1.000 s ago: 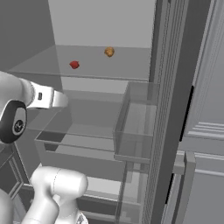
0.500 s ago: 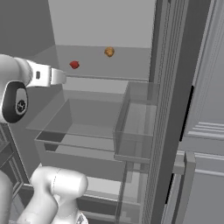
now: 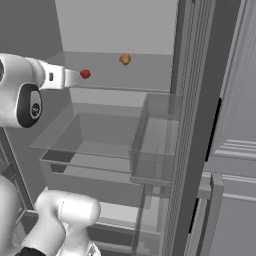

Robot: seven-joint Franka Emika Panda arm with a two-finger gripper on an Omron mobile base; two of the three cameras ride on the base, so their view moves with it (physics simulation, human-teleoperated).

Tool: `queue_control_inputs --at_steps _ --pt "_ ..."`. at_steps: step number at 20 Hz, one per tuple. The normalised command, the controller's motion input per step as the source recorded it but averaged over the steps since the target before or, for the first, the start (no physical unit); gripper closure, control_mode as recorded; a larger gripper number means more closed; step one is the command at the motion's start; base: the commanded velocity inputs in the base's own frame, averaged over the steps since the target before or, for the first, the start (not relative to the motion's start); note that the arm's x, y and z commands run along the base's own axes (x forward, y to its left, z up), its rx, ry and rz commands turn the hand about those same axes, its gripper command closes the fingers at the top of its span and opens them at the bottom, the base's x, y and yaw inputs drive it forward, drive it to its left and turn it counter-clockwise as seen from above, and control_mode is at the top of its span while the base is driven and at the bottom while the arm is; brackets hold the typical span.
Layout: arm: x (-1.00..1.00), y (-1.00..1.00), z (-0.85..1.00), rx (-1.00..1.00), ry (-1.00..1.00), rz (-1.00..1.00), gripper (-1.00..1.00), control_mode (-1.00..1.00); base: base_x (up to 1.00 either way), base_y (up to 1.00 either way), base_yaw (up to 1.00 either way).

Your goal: Take the strawberry from the fridge and place it on top of the pancake, located on the dining counter.

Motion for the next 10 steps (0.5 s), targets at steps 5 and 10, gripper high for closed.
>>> queue_control_inputs --at_steps 5,10 --pt "0.95 -0.01 0.0 0.0 0.16 0.0 -1.0 -1.0 0.0 0.0 0.0" --pt "0.32 0.0 -0.07 0.0 0.17 -0.01 -1.0 -1.0 0.0 0.0 0.0"
